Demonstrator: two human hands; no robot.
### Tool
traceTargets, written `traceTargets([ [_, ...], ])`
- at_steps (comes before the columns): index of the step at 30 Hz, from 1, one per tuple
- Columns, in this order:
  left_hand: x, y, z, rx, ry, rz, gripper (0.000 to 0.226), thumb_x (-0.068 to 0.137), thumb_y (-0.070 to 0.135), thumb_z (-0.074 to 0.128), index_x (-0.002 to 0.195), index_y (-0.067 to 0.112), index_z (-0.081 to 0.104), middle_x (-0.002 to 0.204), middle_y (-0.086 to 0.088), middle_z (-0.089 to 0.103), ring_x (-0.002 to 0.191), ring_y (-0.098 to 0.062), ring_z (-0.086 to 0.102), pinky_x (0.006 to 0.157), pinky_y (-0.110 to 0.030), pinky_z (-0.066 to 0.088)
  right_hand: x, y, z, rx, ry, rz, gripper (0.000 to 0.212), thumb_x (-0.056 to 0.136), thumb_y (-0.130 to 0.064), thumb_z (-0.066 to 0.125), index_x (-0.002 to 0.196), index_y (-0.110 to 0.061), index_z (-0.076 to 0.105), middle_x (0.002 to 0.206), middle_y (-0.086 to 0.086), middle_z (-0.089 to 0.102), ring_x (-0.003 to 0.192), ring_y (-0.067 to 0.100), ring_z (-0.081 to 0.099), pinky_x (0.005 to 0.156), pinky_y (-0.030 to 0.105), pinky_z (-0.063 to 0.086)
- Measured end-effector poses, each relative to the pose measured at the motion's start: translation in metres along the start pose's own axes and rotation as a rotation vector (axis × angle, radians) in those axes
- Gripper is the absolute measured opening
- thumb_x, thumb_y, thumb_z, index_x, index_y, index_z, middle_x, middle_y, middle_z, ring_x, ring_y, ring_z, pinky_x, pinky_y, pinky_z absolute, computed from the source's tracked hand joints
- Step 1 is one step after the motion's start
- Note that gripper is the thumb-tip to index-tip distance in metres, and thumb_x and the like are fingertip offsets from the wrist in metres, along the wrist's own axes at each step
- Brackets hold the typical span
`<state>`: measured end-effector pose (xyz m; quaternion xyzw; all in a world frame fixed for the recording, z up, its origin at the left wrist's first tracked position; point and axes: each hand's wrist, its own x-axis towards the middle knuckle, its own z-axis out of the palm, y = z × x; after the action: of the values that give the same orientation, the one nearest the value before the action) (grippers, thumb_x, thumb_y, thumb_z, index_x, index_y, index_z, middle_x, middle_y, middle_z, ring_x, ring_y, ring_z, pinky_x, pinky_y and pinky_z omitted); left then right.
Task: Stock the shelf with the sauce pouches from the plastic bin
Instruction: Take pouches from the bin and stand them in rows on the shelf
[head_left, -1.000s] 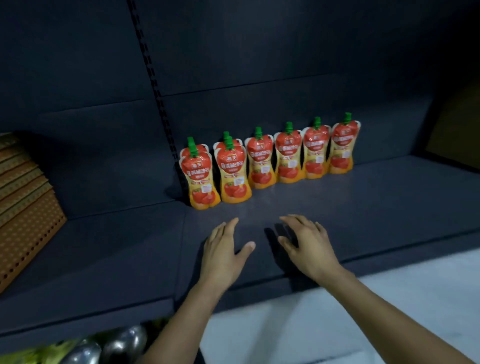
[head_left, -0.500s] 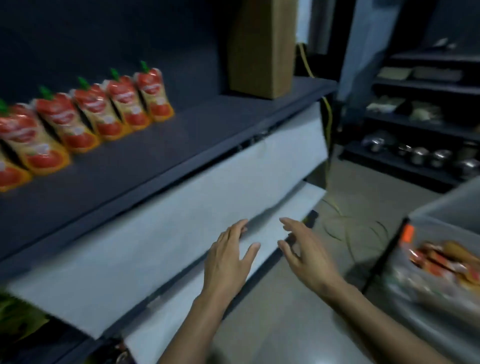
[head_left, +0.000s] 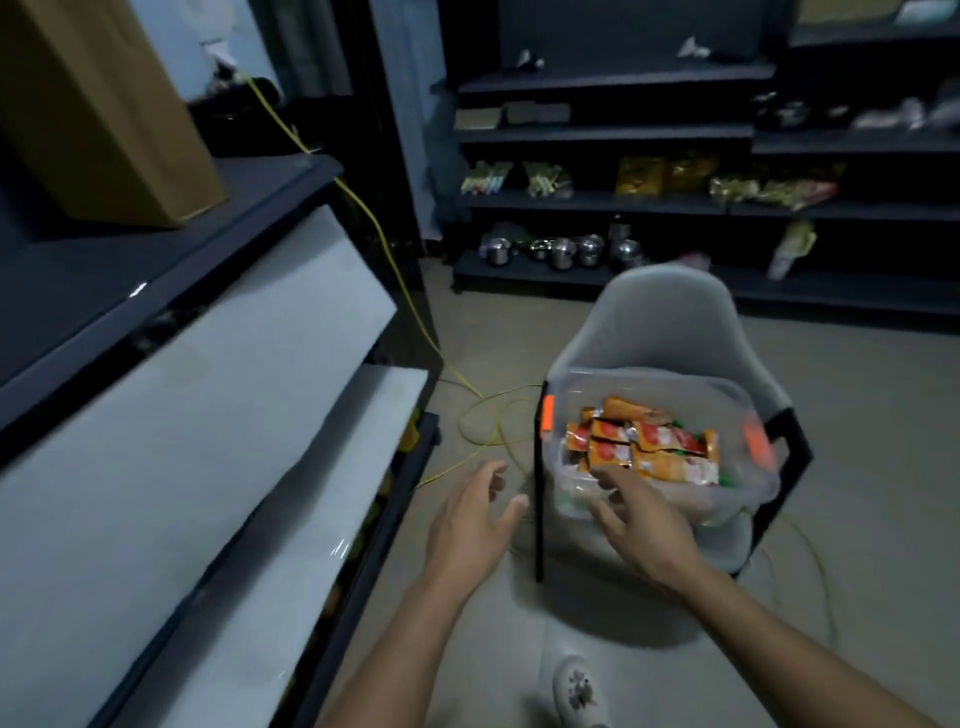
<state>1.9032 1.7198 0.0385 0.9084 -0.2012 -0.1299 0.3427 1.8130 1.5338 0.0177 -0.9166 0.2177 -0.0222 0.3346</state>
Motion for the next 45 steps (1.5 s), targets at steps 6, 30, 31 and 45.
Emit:
traceTargets([
  [6, 0.092, 0.030, 0.075, -0.132, -0.158, -0.064, 0.041, 0.089, 0.033, 0.065, 0.127, 0.023, 0.055, 0.103, 0.013, 0.061, 0.091, -0.003, 0.059, 0.081, -0.019, 0.044, 0.068, 0.088, -0.021, 0.110, -0.008, 0.199, 0.030, 0.091, -0.032, 0.059, 0.121, -0.028, 0.056, 0.113, -0.007, 0.063, 0.096, 0.014, 0.061, 0.085, 0.042, 0.052],
  [30, 0.383, 0.034, 0.325, 0.781, -0.369, 0.352, 0.042, 0.089, 0.025, 0.060, 0.130, 0.019, 0.052, 0.129, -0.003, 0.060, 0.122, -0.023, 0.050, 0.099, -0.037, 0.037, 0.306, 0.291, 0.049, 1.084, 0.179, 1.256, 0.038, 0.086, 0.003, 0.058, 0.122, 0.005, 0.046, 0.064, 0.020, 0.056, 0.038, 0.021, 0.048, 0.030, 0.019, 0.034],
  [31, 0.386, 0.037, 0.330, 0.855, -0.392, 0.375, 0.042, 0.087, 0.028, 0.063, 0.127, 0.018, 0.053, 0.125, -0.004, 0.061, 0.119, -0.024, 0.051, 0.096, -0.038, 0.039, 0.311, 0.295, 0.052, 1.075, 0.199, 1.273, 0.040, 0.085, -0.001, 0.062, 0.123, 0.005, 0.048, 0.053, 0.017, 0.056, 0.030, 0.018, 0.043, 0.030, 0.016, 0.030],
  [45, 0.401, 0.043, 0.332, 0.975, -0.562, 0.325, 0.042, 0.083, 0.017, 0.071, 0.123, 0.016, 0.057, 0.122, -0.008, 0.062, 0.114, -0.027, 0.058, 0.091, -0.037, 0.045, 0.340, 0.289, 0.065, 1.082, 0.442, 1.359, 0.041, 0.074, -0.012, 0.080, 0.100, -0.006, 0.048, 0.090, 0.012, 0.058, 0.079, 0.031, 0.064, 0.072, 0.041, 0.057],
])
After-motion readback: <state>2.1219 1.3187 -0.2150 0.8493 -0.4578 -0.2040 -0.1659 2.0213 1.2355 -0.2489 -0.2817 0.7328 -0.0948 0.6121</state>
